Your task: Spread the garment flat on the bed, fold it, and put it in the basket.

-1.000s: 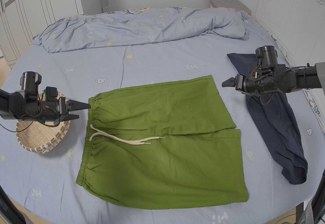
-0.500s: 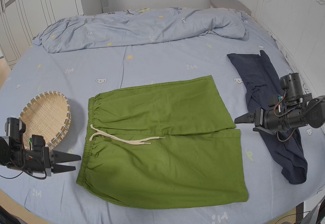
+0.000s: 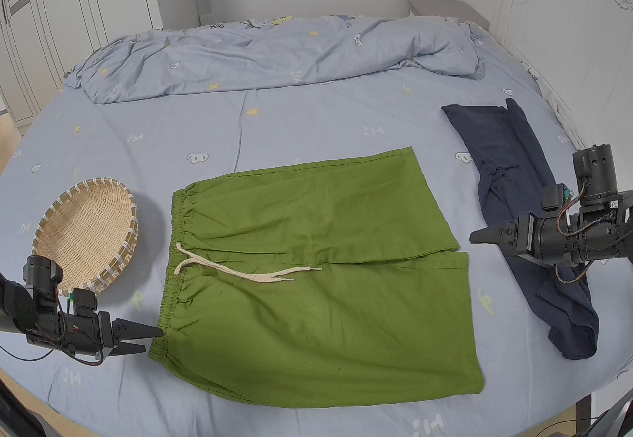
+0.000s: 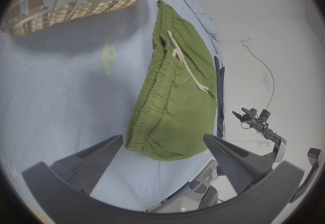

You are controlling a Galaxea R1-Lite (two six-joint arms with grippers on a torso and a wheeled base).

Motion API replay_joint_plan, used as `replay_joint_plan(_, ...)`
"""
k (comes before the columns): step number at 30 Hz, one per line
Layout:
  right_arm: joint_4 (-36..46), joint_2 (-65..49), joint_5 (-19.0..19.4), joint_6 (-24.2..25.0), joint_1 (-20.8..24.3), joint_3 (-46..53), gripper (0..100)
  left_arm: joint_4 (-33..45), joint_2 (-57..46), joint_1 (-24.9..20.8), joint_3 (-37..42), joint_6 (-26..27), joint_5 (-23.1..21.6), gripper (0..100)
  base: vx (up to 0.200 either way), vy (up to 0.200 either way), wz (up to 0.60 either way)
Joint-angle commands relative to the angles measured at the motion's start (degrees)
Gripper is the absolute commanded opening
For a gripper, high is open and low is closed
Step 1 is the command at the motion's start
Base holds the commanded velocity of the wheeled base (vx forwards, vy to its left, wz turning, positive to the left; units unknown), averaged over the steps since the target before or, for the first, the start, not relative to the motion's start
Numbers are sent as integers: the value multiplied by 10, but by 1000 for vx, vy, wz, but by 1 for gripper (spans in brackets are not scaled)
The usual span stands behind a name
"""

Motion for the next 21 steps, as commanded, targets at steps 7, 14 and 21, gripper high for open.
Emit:
replay_joint_plan(7, 0, -16, 0, 1, 1, 5, 100, -50, 100, -11, -7, 1, 4, 100, 0, 0, 0)
replay_joint_plan(14, -1, -16, 0, 3, 2, 5, 100, -78, 113, -49, -9, 1, 5, 100, 0, 0, 0)
replay_joint_plan(21, -1, -15, 0, 5, 0, 5, 100, -81, 99, -78, -14, -1, 1, 100, 0, 0, 0)
